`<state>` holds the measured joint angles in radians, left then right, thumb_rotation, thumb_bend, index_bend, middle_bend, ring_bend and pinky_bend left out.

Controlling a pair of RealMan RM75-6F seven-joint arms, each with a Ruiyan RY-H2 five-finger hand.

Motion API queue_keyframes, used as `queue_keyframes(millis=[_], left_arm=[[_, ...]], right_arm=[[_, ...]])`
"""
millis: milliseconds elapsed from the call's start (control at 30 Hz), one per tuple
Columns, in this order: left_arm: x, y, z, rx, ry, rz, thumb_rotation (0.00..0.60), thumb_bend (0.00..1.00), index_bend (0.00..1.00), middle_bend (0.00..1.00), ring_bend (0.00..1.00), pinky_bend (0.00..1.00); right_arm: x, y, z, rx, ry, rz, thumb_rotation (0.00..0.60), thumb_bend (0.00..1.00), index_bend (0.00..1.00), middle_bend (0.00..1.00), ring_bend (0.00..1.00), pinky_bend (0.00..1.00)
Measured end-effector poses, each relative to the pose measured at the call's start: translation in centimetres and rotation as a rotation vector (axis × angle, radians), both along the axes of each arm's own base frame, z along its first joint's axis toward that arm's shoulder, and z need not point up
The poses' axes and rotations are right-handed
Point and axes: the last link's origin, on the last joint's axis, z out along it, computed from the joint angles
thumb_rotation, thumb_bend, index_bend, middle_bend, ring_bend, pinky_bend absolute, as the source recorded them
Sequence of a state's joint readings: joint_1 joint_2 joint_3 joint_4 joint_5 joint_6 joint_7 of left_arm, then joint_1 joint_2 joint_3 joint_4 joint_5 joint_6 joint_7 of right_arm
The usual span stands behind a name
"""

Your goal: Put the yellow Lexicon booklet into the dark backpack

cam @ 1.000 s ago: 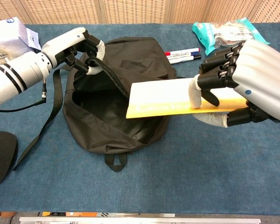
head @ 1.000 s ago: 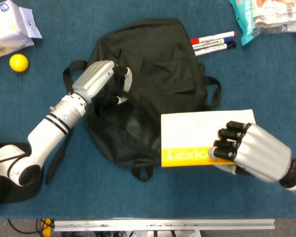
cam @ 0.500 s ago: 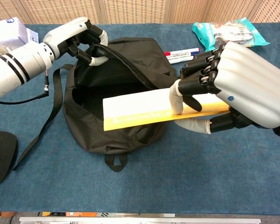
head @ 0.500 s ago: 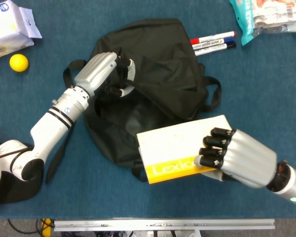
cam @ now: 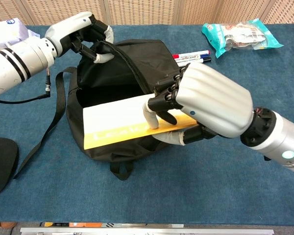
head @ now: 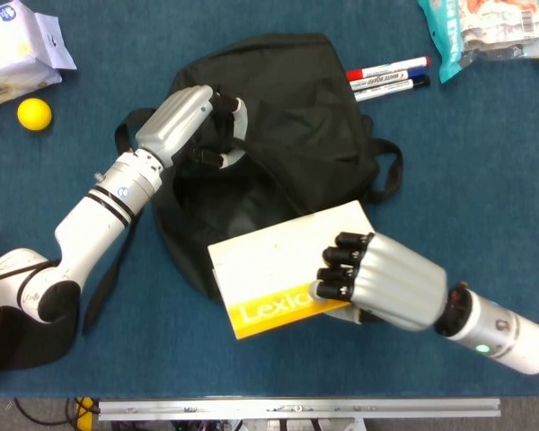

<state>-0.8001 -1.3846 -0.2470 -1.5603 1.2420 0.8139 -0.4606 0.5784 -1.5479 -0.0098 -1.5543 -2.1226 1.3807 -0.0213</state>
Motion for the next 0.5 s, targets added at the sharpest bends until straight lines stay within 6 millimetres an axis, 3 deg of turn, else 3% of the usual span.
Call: queue_keyframes(millis=[133,500], left_arm=[[-0.3,0.2,0.1,0.001,0.007,0.011,0.600,0.34,0.66,0.69,0.60,0.49],[-0.6,1.4,0.6,0.012,-0.010,0.054,0.600,0.34,0.66,0.69,0.60,0.49]], right_arm=[[0.5,0.0,-1.2,0.029,-0.023,0.005,0.600,0.29,0.86,0.80,0.62,0.65],[0.4,1.5,-1.1,0.040,-0.047,0.033,0.600,0.29,0.86,0.80,0.62,0.64]])
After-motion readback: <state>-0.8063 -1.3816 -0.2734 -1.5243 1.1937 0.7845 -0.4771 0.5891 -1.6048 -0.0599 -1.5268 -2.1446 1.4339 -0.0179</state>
